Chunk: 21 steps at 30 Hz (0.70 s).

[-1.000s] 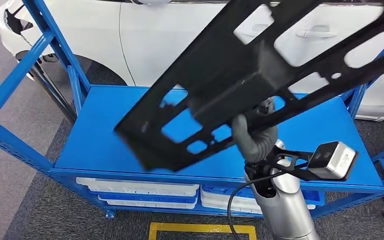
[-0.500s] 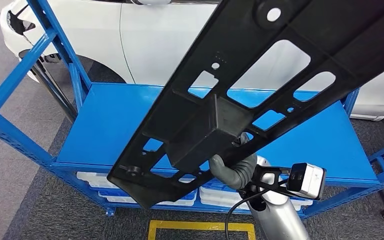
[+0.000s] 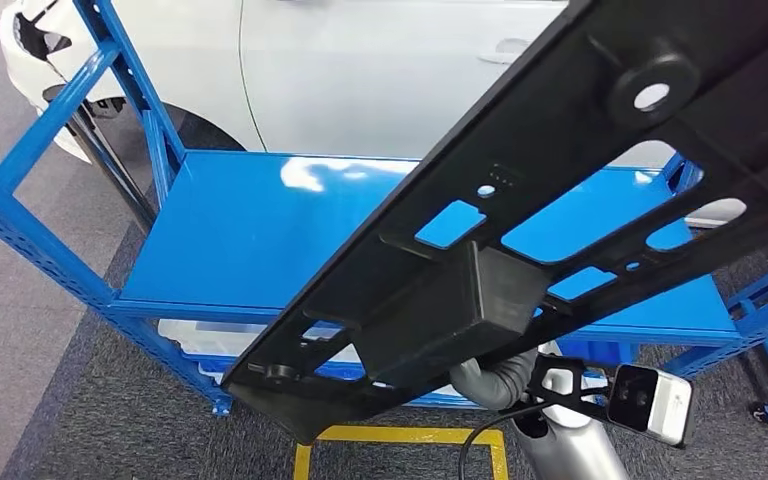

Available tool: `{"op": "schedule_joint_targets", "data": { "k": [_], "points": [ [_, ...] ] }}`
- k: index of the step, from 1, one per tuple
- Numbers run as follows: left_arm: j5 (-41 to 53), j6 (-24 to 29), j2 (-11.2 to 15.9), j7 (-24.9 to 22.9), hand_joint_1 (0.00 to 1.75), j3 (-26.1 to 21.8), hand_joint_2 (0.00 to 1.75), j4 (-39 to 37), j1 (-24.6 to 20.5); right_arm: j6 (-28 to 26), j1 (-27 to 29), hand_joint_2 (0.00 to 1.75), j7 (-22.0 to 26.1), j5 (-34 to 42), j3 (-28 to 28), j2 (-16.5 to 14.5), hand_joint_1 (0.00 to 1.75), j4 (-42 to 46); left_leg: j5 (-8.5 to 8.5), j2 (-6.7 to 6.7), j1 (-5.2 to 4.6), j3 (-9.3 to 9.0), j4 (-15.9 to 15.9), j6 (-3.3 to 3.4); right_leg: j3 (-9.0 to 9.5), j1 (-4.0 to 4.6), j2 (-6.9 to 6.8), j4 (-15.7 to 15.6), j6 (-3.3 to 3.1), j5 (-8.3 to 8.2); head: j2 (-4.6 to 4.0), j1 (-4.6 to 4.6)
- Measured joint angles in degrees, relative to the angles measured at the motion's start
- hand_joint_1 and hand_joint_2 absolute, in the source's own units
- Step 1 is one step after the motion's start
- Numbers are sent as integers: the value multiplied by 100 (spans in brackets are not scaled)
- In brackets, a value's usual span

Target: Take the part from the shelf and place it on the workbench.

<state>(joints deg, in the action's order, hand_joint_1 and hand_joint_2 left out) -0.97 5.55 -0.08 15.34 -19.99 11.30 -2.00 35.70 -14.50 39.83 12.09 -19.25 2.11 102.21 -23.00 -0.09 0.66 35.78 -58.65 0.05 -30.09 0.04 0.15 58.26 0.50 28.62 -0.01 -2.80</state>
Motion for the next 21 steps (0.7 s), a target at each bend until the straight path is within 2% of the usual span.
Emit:
{"op": "schedule_joint_targets", "data": {
  "k": [2, 3, 4, 6, 7, 8, 9, 10, 11, 12, 13, 14, 17, 18, 19, 21],
  "points": [
    [23, -4, 32, -20, 0, -19, 175, -1, 4, 68, 46, 175, 5, -20, 41, -25, 175, 96, -28, 5, 8, 37, -29, -67, -40, -20, -13, -56, -85, -77, 1, 0],
    [36, -10, 50, -30, 0, -28, 175, -1, 7, 96, 72, 175, 7, -35, 60, -47, 175, 146, -164, 8, 11, 88, -139, -92, -76, -32, -21, -80, -133, -133, 1, 0],
    [49, -16, 71, -37, 0, -38, 175, -1, 8, 114, 102, 175, 8, -48, 78, -72, 175, 191, -388, 9, 15, 169, -359, -113, -120, -44, -30, -98, -170, -189, 0, 0],
    [67, -25, 108, -44, 0, -56, 175, 0, 6, 131, 171, 175, 10, -62, 111, -108, 175, 263, -908, 10, 20, 370, -1048, -148, -234, -29, -39, -95, -210, -281, -1, 0],
    [80, -29, 121, -45, 0, -63, 175, 0, 5, 136, 213, 175, 10, -69, 131, -118, 175, 291, -1050, 10, 20, 427, -1359, -163, -297, -22, -41, -90, -211, -329, -1, 0],
    [92, -36, 128, -46, 0, -66, 175, 0, 5, 146, 255, 175, 10, -76, 154, -124, 175, 320, -1071, 10, 20, 409, -1525, -173, -364, -18, -43, -82, -208, -377, 0, -1],
    [103, -49, 132, -48, 0, -67, 175, 0, 4, 168, 294, 175, 10, -85, 183, -131, 175, 350, -981, 10, 21, 295, -1496, -175, -431, -16, -42, -72, -199, -423, 0, -1],
    [114, -64, 133, -49, 0, -67, 175, 0, 0, 197, 331, 175, 11, -94, 215, -140, 175, 384, -834, 10, 22, 80, -1263, -170, -497, -16, -41, -58, -185, -467, 0, -1],
    [121, -78, 133, -50, 0, -66, 175, 0, -8, 225, 361, 175, 11, -109, 247, -153, 175, 420, -722, 10, 23, -218, -877, -156, -553, -17, -41, -38, -166, -506, 0, -1],
    [125, -92, 134, -50, 0, -67, 175, 0, -21, 253, 382, 175, 12, -125, 278, -167, 175, 458, -676, 13, 14, -512, -457, -136, -605, -10, -41, -12, -142, -540, 0, -1],
    [129, -103, 136, -51, 0, -67, 175, 0, -32, 275, 397, 175, 13, -140, 305, -181, 175, 490, -670, 21, 4, -722, -137, -105, -638, -3, -42, 5, -111, -578, 0, -1],
    [130, -114, 136, -51, 0, -67, 175, 0, -42, 296, 407, 175, 13, -151, 326, -192, 175, 514, -696, 29, -8, -833, 60, -73, -660, 3, -43, 16, -80, -614, 0, -1],
    [125, -139, 130, -50, 0, -70, 175, 0, -38, 335, 453, 175, 13, -158, 369, -205, 175, 541, -616, 27, -16, -764, 124, 39, -699, -2, -29, 11, 20, -708, 1, 0],
    [122, -145, 124, -49, 0, -71, 175, 0, -38, 336, 471, 175, 13, -159, 381, -205, 175, 545, -556, 16, -8, -722, 133, 77, -742, -11, -20, 80, 53, -613, 1, 0],
    [120, -150, 117, -49, 0, -72, 175, 0, -41, 337, 484, 175, 13, -161, 393, -205, 175, 547, -490, 2, 3, -666, 145, 113, -812, -19, -12, 250, 82, -410, 1, 0],
    [122, -154, 105, -55, 0, -73, 175, 0, -46, 343, 499, 175, 13, -164, 412, -205, 175, 548, -358, -14, 1, -515, 146, 153, -1006, -35, -9, 892, 119, 185, 1, 0]
  ]
}}
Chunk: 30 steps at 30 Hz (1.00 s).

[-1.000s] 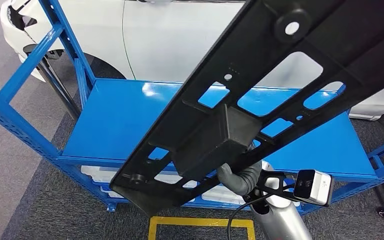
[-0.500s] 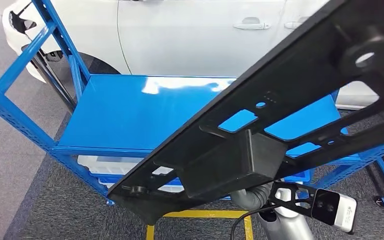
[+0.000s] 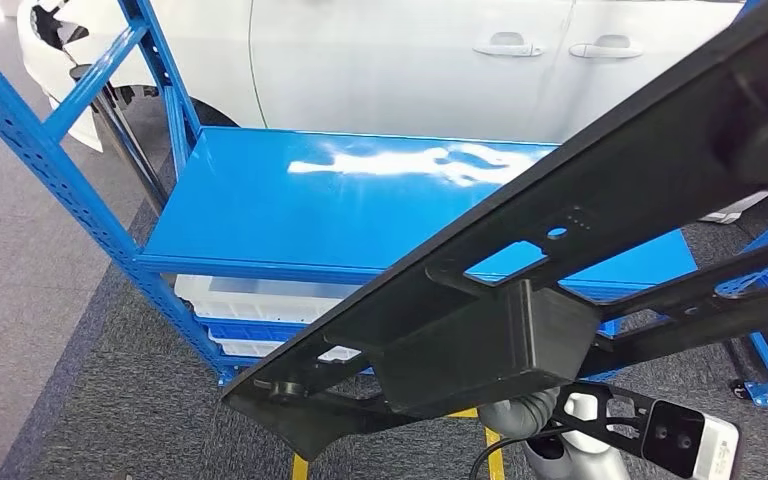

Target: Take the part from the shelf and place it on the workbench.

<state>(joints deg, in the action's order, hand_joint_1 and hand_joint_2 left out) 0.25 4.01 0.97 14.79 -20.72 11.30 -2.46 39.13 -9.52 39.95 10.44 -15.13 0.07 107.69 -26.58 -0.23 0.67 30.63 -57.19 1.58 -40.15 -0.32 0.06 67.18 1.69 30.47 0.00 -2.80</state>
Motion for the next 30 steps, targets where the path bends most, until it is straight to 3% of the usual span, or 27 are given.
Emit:
{"op": "schedule_joint_targets", "data": {
  "k": [1, 2, 4, 6, 8, 9, 11, 12, 14, 16, 17, 18, 19, 21, 23, 24, 26, 27, 28, 30],
  "points": [
    [4, 3, -7, -12, 0, 0, 175, 0, 2, 3, 11, 175, 0, 1, 8, 0, 175, -1, 63, -5, -4, 91, -5, 8, -70, -2, -1, 352, 6, 207, 0, 0],
    [12, 8, -15, -30, 0, 0, 175, 0, 4, 4, 26, 175, 0, 5, 13, 1, 175, -1, 123, -8, -8, 181, -13, 6, -85, -2, -1, 603, 7, 286, 0, 0],
    [34, 22, -34, -79, 0, 0, 175, 0, 9, 1, 51, 175, 0, 16, 19, 2, 175, -2, 233, -12, -10, 363, -44, -7, 154, -1, -1, 575, -14, 82, -1, 0],
    [56, 35, -63, -120, 0, 0, 175, 0, 12, 2, 55, 175, 0, 37, 28, 4, 175, 0, 327, -10, -14, 511, -88, -37, 730, 15, 0, -126, -69, -134, -1, 0],
    [68, 50, -95, -140, 0, 0, 175, 0, 14, 7, 52, 175, 1, 70, 46, 9, 175, 4, 415, -6, -18, 587, -109, -91, 1180, 49, 0, -820, -130, -80, -1, 0],
    [72, 57, -106, -147, 0, 0, 175, 0, 15, 9, 51, 175, 2, 89, 55, 15, 175, 5, 462, -7, -16, 600, -100, -125, 1255, 69, 0, -980, -159, -32, 0, 0],
    [77, 62, -119, -158, 0, 1, 175, -1, 20, 23, 51, 175, 2, 116, 66, 28, 175, 5, 533, -6, -12, 618, -72, -194, 1221, 64, -9, -1051, -219, -110, -1, 0],
    [78, 62, -127, -163, 0, 1, 175, -1, 25, 32, 49, 175, 2, 123, 67, 34, 175, 3, 471, -2, -9, 651, -110, -223, 1181, 51, -16, -1065, -258, -172, -1, 0],
    [78, 56, -140, -169, 0, 2, 175, -2, 32, 47, 45, 175, 1, 132, 68, 41, 175, -3, 44, 5, 1, 796, -493, -265, 1066, 30, -33, -1086, -323, -305, -1, 0],
    [77, 39, -145, -163, 0, 1, 175, -2, 34, 54, 44, 175, 0, 156, 68, 48, 175, -13, -480, 6, 4, 985, -1224, -301, 916, 44, -39, -1070, -353, -418, -1, 0],
    [76, 30, -148, -155, 0, 0, 175, -2, 34, 56, 43, 175, 0, 174, 68, 53, 175, -24, -580, 6, 4, 1021, -1524, -314, 833, 51, -42, -1054, -355, -475, -1, 0],
    [75, 22, -150, -146, 0, 0, 175, -2, 34, 58, 39, 175, 0, 192, 68, 58, 175, -35, -556, 6, 4, 982, -1672, -320, 745, 58, -44, -1034, -352, -529, -1, 0],
    [75, 17, -154, -136, 0, 0, 175, -1, 32, 61, 34, 175, 0, 209, 68, 64, 175, -46, -434, 6, 4, 848, -1619, -315, 657, 63, -44, -1010, -344, -579, 0, 0],
    [75, 9, -158, -110, 0, 0, 175, 0, 21, 74, 14, 175, 0, 238, 68, 79, 175, -60, -220, 6, 0, 305, -983, -276, 503, 73, -42, -955, -316, -668, -1, 0],
    [77, -1, -160, -87, 0, 0, 175, 0, 0, 94, -7, 175, 1, 269, 78, 93, 175, -61, -260, 13, -24, -202, -247, -217, 410, 88, -50, -911, -266, -749, -1, 0],
    [77, -6, -162, -81, 0, 0, 175, 0, -7, 105, -12, 175, 1, 283, 87, 99, 175, -61, -310, 16, -43, -311, -54, -186, 388, 88, -56, -903, -233, -790, -1, -1],
    [77, -9, -174, -80, 0, -2, 175, 0, 1, 137, -16, 175, 1, 302, 109, 108, 175, -61, -261, 11, -51, -278, 23, -119, 361, 75, -62, -905, -165, -866, -2, -1],
    [78, -9, -184, -82, 0, -4, 175, 0, 6, 157, -16, 175, 1, 306, 124, 113, 175, -61, -204, 0, -43, -246, 37, -83, 331, 64, -50, -873, -130, -824, -2, -1],
    [84, -3, -192, -85, 0, -7, 175, 0, 7, 174, -18, 175, 1, 309, 140, 121, 175, -62, -135, -12, -31, -196, 52, -43, 275, 53, -38, -757, -96, -673, -1, 0],
    [99, 28, -208, -90, 0, -14, 175, 0, 1, 188, -23, 175, 2, 311, 172, 139, 175, -71, -4, -28, -24, -53, 61, 7, 98, 25, -17, -224, -38, -133, 0, 0]
  ]
}}
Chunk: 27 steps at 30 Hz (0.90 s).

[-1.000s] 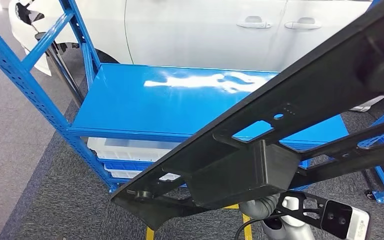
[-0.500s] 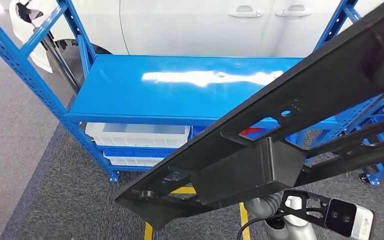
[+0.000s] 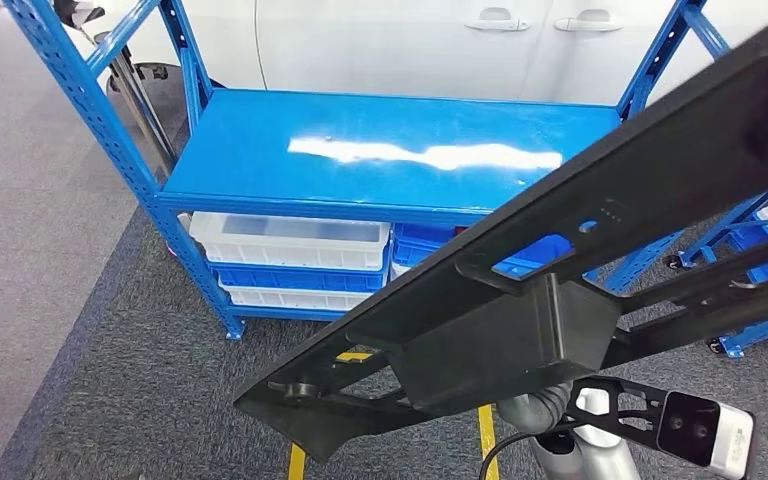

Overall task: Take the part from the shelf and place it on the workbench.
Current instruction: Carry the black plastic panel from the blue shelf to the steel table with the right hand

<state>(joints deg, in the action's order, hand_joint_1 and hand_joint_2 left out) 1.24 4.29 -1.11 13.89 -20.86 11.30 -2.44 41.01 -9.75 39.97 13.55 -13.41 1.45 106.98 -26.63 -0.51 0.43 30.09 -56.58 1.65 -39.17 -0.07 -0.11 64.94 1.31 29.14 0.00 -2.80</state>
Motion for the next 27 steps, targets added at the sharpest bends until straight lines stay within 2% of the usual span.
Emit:
{"op": "schedule_joint_targets", "data": {
  "k": [1, 2, 3, 4, 5, 6, 7, 8, 9, 10, 12, 13, 15, 16, 17, 18, 19, 20, 21, 23, 24, 27],
  "points": [
    [5, 20, -7, -5, 0, -3, 175, 0, -1, -3, -3, 175, -1, 1, 9, 8, 175, -11, 58, 0, -1, 89, -3, 11, -97, -13, 1, 373, 21, 249, -1, 0],
    [3, 35, -16, -18, 0, -9, 175, 0, 2, -7, -4, 175, -1, 1, 13, 15, 175, -26, 114, -1, -2, 176, -6, 6, -159, -24, 2, 700, 37, 360, -1, 0],
    [-2, 45, -28, -36, 0, -17, 175, 0, 5, -11, -5, 175, -1, 2, 14, 21, 175, -44, 167, -1, -2, 261, -9, -2, -163, -33, 1, 910, 48, 333, -1, 0],
    [-8, 47, -40, -61, 0, -26, 175, 0, 8, -17, -6, 175, -2, 2, 14, 27, 175, -61, 223, -2, -2, 338, -14, -15, -77, -39, 1, 927, 50, 182, -1, 0],
    [-12, 50, -54, -85, 0, -34, 175, 0, 9, -25, -10, 175, -2, 2, 14, 33, 175, -75, 273, -2, -2, 405, -19, -30, 114, -44, 1, 740, 43, -4, 0, 0],
    [-15, 60, -68, -109, 0, -40, 175, 0, 8, -33, -20, 175, -2, 2, 14, 38, 175, -86, 315, -2, -2, 455, -29, -48, 395, -45, 1, 378, 24, -124, 0, 0],
    [-21, 74, -81, -136, 0, -49, 175, 0, 6, -43, -37, 175, -2, 2, 14, 41, 175, -94, 350, 0, -9, 495, -43, -69, 700, -34, 0, -58, -3, -142, 0, 0],
    [-27, 92, -93, -162, 0, -62, 175, 0, 4, -53, -60, 175, -2, 3, 14, 43, 175, -99, 383, 0, -16, 522, -56, -96, 950, -23, -1, -440, -33, -85, 0, 0],
    [-34, 113, -102, -189, 0, -80, 175, 0, 3, -63, -81, 175, -2, 5, 14, 44, 175, -108, 416, -1, -20, 536, -63, -128, 1103, -6, -1, -698, -66, -7, 0, -1],
    [-42, 130, -107, -212, 0, -100, 175, 0, 3, -73, -96, 175, -2, 7, 14, 46, 175, -117, 448, -2, -22, 545, -64, -163, 1154, 11, -1, -817, -97, 38, 0, -1],
    [-51, 150, -109, -249, 0, -133, 175, 0, 4, -82, -117, 175, -2, 11, 14, 51, 175, -139, 464, -1, -9, 574, -90, -230, 1131, 1, -8, -862, -185, -8, -1, -1],
    [-55, 156, -113, -264, 0, -143, 175, 0, 5, -81, -130, 175, -2, 15, 14, 53, 175, -147, 372, 3, -2, 624, -197, -257, 1112, -8, -14, -874, -231, -45, -1, -1],
    [-56, 163, -121, -283, 0, -157, 175, 0, 9, -75, -155, 175, -2, 32, 14, 54, 175, -163, -27, 13, 20, 844, -752, -302, 1055, -11, -29, -885, -300, -113, -1, -1],
    [-56, 165, -125, -287, 0, -161, 175, 0, 11, -73, -160, 175, -2, 46, 15, 55, 175, -170, -255, 14, 25, 984, -1142, -322, 1017, -4, -31, -880, -318, -138, -1, -1],
    [-56, 167, -127, -288, 0, -166, 175, 0, 15, -64, -160, 175, -2, 62, 17, 56, 175, -178, -412, 14, 30, 1099, -1491, -339, 978, 4, -34, -869, -323, -161, -1, 0],
    [-54, 168, -127, -289, 0, -171, 175, 0, 18, -46, -160, 175, -2, 74, 25, 57, 175, -184, -458, 13, 31, 1132, -1677, -348, 941, 8, -33, -853, -320, -179, -1, 0],
    [-51, 169, -127, -287, 0, -176, 175, 0, 20, -15, -159, 175, -2, 83, 38, 57, 175, -187, -401, 13, 31, 1065, -1661, -350, 909, 9, -32, -833, -315, -191, -2, 0],
    [-46, 169, -127, -284, 0, -182, 175, 0, 20, 25, -160, 175, -2, 87, 59, 58, 175, -189, -264, 13, 31, 895, -1434, -343, 885, 9, -30, -810, -308, -196, -1, 0],
    [-40, 170, -127, -280, 0, -191, 175, 0, 20, 69, -160, 175, -2, 87, 87, 58, 175, -188, -99, 14, 31, 654, -1057, -326, 871, 9, -30, -790, -299, -196, -1, 0],
    [-30, 170, -128, -275, 0, -210, 175, 0, 18, 141, -162, 175, -2, 87, 155, 58, 175, -185, 55, 15, 12, 234, -380, -270, 843, 23, -32, -760, -265, -196, -1, 0],
    [-27, 170, -128, -274, 0, -219, 175, 0, 18, 163, -163, 175, -2, 86, 189, 58, 175, -183, 57, 16, 0, 138, -197, -238, 826, 31, -31, -750, -239, -202, -1, 0],
    [-25, 171, -138, -274, 0, -241, 175, 0, 17, 196, -166, 175, -2, 85, 266, 58, 175, -178, 57, 14, 4, 133, -63, -149, 794, 37, -26, -727, -137, -209, -1, 0]
  ]
}}
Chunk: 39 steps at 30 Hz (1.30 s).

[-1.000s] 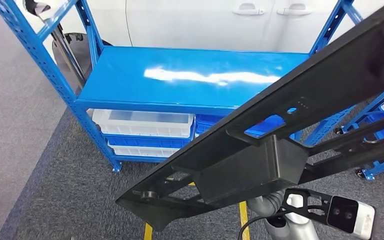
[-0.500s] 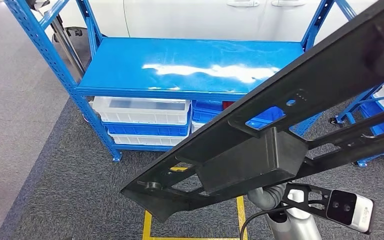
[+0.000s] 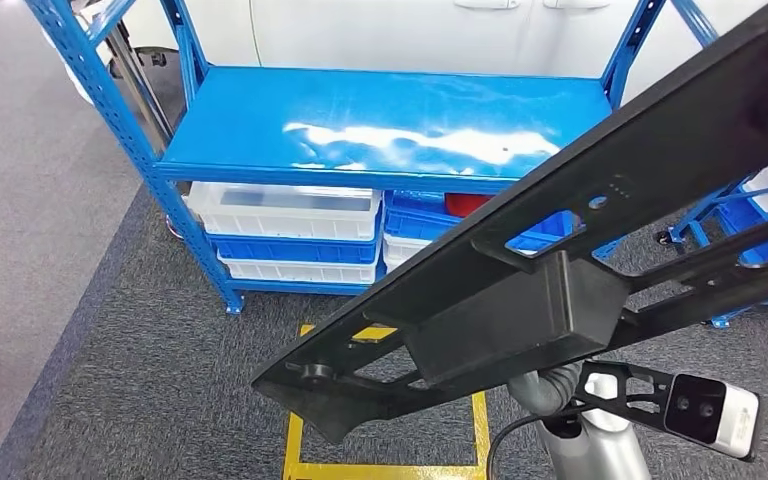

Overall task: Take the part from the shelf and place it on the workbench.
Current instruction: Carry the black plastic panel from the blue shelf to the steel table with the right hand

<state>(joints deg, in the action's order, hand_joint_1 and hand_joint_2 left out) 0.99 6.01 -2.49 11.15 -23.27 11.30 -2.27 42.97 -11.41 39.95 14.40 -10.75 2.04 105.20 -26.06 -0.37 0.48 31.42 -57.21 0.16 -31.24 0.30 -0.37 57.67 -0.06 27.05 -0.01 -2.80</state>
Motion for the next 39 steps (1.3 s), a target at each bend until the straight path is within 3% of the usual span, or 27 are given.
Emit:
{"op": "schedule_joint_targets", "data": {
  "k": [2, 5, 6, 7, 8, 10, 12, 15, 17, 20, 21, 22, 24, 26, 28, 30, 31, 33, 34, 36, 37, 38, 39],
  "points": [
    [1, 1, -13, 0, 0, -14, 175, 0, -6, 7, -7, 175, 1, 1, 43, 1, 175, 7, 43, -5, 29, 6, 49, 64, -124, -11, 15, 260, 64, 185, -1, 0],
    [5, 0, -19, 1, 0, -29, 175, 0, -6, 33, 4, 175, 1, 16, 95, 2, 175, 9, 71, -21, 28, 48, 52, 100, -654, -58, 28, 1347, 127, 707, -1, 0],
    [9, -1, -20, 1, 0, -32, 175, 0, -3, 70, 14, 175, 0, 33, 111, 2, 175, 9, 73, -34, 27, 58, 46, 100, -773, -72, 28, 1585, 142, 747, -1, 0],
    [14, -1, -23, 0, 0, -34, 175, 0, -2, 122, 22, 175, 0, 57, 133, 2, 175, 9, 73, -50, 28, 62, 38, 98, -793, -88, 24, 1614, 154, 671, -1, 0],
    [21, -2, -29, -1, 0, -36, 175, 0, -3, 182, 26, 175, 0, 87, 165, 2, 175, 9, 69, -72, 30, 61, 27, 92, -714, -103, 12, 1432, 162, 498, -1, 0],
    [27, 8, -43, -8, 0, -39, 175, 0, -4, 295, 26, 175, 1, 130, 238, 1, 175, 10, 46, -115, 21, 52, -3, 57, -358, -108, -119, 652, 159, 85, 0, 0],
    [29, 56, -50, -18, 0, -47, 175, 0, 0, 390, 21, 175, 2, 128, 301, -5, 175, 12, 21, -174, -6, 65, -41, -1, -162, -75, -242, 146, 102, -78, 0, 0],
    [64, 191, -51, 29, 0, -62, 175, 0, -8, 432, 24, 175, 2, 48, 389, -26, 175, 19, -4, -297, -15, 79, -66, -92, -196, -54, -145, 69, -17, -94, -1, 1],
    [122, 291, -52, 133, 0, -68, 175, 0, -17, 437, 30, 175, 2, -13, 461, -64, 175, 53, -171, -227, 7, 154, -269, -150, -197, -67, -56, 39, -94, -129, -1, -1],
    [239, 398, -34, 229, 0, -69, 175, 0, 1, 581, 102, 175, 2, -144, 613, -216, 175, 159, -696, -48, 22, 596, -1288, -196, -210, -58, 74, 32, -159, -153, 0, -1],
    [269, 425, -25, 233, 0, -69, 175, 0, 10, 642, 138, 175, 2, -180, 672, -274, 175, 198, -783, -31, 22, 730, -1583, -199, -215, -49, 128, 37, -165, -156, 0, 0],
    [293, 449, -18, 232, 0, -69, 175, 0, 16, 692, 164, 175, 2, -203, 726, -329, 175, 235, -749, -19, 22, 772, -1673, -192, -218, -41, 189, 45, -167, -158, 0, 0],
    [329, 472, -8, 229, 0, -69, 175, 0, 22, 740, 180, 175, 2, -253, 798, -412, 175, 298, -411, 42, 21, 565, -1235, -148, -217, -31, 317, 66, -167, -159, 1, 0],
    [373, 474, 14, 230, 0, -68, 175, 0, 23, 736, 161, 175, 3, -364, 840, -516, 175, 367, -105, 285, 25, 225, -490, -81, -238, -27, 444, 95, -147, -161, 0, 0],
    [408, 452, 61, 256, 0, -68, 175, 0, 22, 624, 112, 175, 5, -523, 855, -626, 175, 447, -46, 438, 17, 75, -137, -48, -297, -44, 568, 114, -84, -187, -1, -1],
    [438, 372, 124, 303, 0, -69, 175, 1, 5, 386, 45, 175, 7, -652, 855, -688, 175, 537, -27, 347, 22, 62, -78, -24, -344, -61, 670, 110, -4, -220, 0, -1],
    [452, 321, 159, 330, 0, -70, 175, 2, -11, 268, 9, 175, 8, -679, 855, -702, 175, 580, -4, 291, 36, 55, -45, -1, -362, -54, 634, 129, 25, -207, 1, -1],
    [469, 231, 226, 404, 0, -74, 175, 4, -31, 108, -79, 175, 12, -690, 839, -729, 175, 660, 39, 159, 70, 43, 15, 47, -518, -40, 376, 465, 71, 19, 0, 1],
    [471, 196, 262, 452, 0, -84, 175, 4, -30, 62, -110, 175, 14, -693, 817, -749, 175, 697, 43, 92, 62, 43, 22, 59, -670, -46, 222, 800, 92, 212, 0, 2],
    [475, 132, 329, 542, 0, -124, 175, 4, -17, -10, -136, 175, 15, -714, 750, -791, 175, 769, 41, -54, 59, 53, 19, 67, -996, -83, 94, 1519, 135, 530, 0, 2],
    [487, 104, 354, 575, 0, -146, 175, 4, -15, -52, -136, 175, 15, -727, 713, -804, 175, 809, 38, -124, 59, 56, 17, 65, -1068, -103, 76, 1685, 153, 556, 0, 2],
    [503, 80, 378, 597, 0, -163, 175, 4, -18, -100, -137, 175, 15, -739, 677, -811, 175, 849, 33, -190, 60, 56, 14, 58, -1027, -121, 53, 1627, 168, 471, 0, 2],
    [528, 64, 395, 609, 0, -173, 175, 4, -22, -162, -138, 175, 15, -747, 637, -815, 175, 892, 24, -251, 61, 50, 8, 45, -872, -136, 10, 1347, 175, 303, 0, 2]
  ]
}}
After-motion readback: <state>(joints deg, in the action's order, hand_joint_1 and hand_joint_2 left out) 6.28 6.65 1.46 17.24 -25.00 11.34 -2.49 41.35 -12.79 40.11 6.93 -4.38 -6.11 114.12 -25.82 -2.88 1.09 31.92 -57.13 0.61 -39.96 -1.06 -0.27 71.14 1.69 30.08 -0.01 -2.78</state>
